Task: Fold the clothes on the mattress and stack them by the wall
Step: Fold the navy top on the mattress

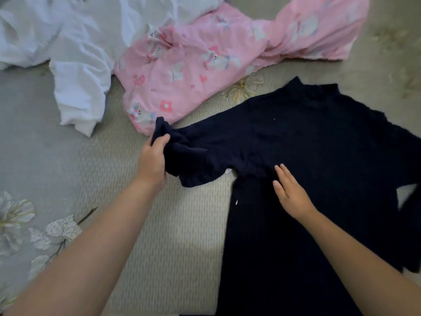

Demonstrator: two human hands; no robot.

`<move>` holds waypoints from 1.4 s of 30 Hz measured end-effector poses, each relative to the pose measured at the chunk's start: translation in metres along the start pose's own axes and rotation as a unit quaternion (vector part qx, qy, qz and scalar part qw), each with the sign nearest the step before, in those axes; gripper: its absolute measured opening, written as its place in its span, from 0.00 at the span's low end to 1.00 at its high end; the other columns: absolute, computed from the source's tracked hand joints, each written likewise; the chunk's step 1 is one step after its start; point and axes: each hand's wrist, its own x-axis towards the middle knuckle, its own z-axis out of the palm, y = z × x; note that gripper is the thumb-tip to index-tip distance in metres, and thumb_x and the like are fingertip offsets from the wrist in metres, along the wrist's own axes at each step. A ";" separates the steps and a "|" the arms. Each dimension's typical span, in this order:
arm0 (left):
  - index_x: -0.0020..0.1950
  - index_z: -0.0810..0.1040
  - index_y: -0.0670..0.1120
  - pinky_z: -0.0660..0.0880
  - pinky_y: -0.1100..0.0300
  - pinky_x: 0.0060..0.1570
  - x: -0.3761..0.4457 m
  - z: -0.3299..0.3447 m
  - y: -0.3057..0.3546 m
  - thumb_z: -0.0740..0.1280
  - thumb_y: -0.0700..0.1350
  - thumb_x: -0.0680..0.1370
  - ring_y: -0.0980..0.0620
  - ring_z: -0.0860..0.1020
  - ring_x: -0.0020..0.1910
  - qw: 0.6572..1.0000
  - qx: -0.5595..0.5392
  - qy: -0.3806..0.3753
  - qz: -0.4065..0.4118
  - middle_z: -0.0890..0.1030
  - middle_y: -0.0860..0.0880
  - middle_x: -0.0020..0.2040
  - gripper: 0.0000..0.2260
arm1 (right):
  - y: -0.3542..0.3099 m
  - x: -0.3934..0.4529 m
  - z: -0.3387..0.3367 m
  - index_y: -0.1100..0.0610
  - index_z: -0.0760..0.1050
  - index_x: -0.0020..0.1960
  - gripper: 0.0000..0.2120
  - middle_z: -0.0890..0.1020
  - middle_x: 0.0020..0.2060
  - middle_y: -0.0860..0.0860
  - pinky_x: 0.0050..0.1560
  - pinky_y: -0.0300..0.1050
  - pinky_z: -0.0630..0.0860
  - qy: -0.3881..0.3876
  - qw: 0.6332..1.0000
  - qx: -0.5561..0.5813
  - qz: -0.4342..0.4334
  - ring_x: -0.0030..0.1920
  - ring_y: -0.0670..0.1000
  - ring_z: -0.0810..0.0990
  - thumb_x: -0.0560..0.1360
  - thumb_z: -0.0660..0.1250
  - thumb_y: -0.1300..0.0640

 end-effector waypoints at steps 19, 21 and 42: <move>0.67 0.69 0.38 0.68 0.49 0.59 -0.072 0.227 -0.171 0.68 0.38 0.73 0.39 0.70 0.61 0.670 0.702 -0.130 0.204 0.73 0.38 0.61 0.22 | 0.223 -0.032 -0.135 0.58 0.61 0.71 0.26 0.74 0.60 0.54 0.49 0.41 0.68 0.194 0.922 0.273 0.192 0.48 0.46 0.73 0.76 0.62 0.50; 0.63 0.72 0.35 0.68 0.42 0.57 -0.065 0.210 -0.169 0.70 0.34 0.69 0.33 0.71 0.60 0.630 0.736 -0.082 0.235 0.73 0.33 0.60 0.23 | 0.218 -0.007 -0.142 0.58 0.56 0.73 0.32 0.72 0.62 0.56 0.53 0.43 0.70 0.212 0.916 0.274 0.202 0.51 0.51 0.75 0.75 0.64 0.48; 0.66 0.64 0.45 0.71 0.53 0.41 -0.011 0.114 -0.134 0.58 0.41 0.77 0.42 0.75 0.50 0.473 0.871 -0.114 0.061 0.69 0.42 0.58 0.17 | 0.212 0.039 -0.158 0.67 0.69 0.59 0.16 0.71 0.58 0.67 0.60 0.58 0.66 0.244 0.918 -0.058 0.307 0.58 0.65 0.70 0.77 0.61 0.57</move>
